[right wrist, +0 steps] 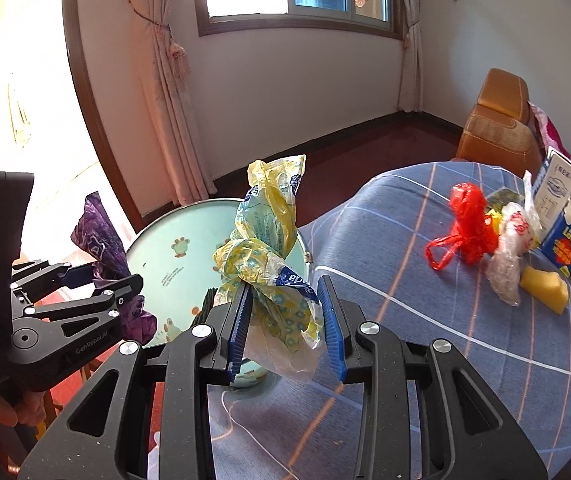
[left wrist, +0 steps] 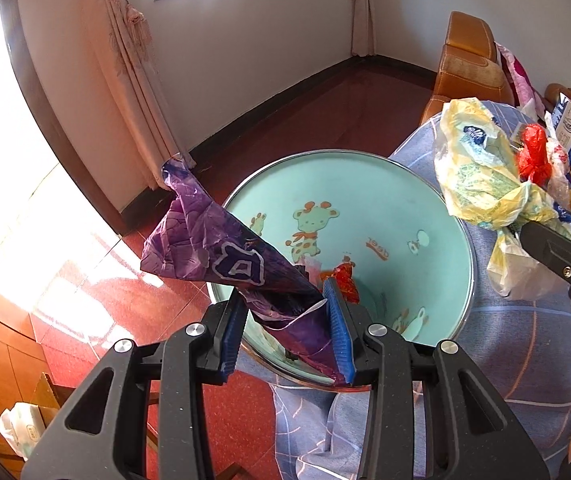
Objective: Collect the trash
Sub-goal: 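Carry the purple bag and yellow-green wrapper over the bin with both tools, then open both tools to drop the purple bag and wrapper into the bin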
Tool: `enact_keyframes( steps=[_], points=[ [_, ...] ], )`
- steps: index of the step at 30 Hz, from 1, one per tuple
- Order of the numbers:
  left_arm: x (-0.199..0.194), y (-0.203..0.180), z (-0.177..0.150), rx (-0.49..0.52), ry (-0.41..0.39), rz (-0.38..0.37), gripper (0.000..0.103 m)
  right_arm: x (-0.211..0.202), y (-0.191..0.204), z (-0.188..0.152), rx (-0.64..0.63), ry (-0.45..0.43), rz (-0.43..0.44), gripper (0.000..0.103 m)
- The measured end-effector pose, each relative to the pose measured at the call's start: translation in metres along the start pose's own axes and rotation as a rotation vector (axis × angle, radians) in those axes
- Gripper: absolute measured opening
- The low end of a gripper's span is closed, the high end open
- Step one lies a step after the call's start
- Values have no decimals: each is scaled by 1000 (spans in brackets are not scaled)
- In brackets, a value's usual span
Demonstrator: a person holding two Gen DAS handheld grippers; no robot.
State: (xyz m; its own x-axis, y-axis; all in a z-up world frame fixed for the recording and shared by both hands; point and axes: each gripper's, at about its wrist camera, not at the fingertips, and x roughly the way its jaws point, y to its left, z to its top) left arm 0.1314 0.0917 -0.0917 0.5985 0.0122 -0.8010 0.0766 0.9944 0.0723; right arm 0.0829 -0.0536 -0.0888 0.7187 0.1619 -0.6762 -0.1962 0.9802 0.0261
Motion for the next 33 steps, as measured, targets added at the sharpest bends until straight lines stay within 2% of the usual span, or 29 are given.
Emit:
enact_keyframes(
  steps=[9, 23, 33],
  points=[
    [16, 7, 0, -14, 33, -38, 38, 29, 12, 5, -30, 29, -16, 35],
    [40, 2, 3, 50, 64, -65, 39, 70, 17, 7, -52, 110, 10, 36],
    [49, 4, 6, 51, 81, -66, 39, 81, 15, 8, -33, 134, 35, 43]
  ],
)
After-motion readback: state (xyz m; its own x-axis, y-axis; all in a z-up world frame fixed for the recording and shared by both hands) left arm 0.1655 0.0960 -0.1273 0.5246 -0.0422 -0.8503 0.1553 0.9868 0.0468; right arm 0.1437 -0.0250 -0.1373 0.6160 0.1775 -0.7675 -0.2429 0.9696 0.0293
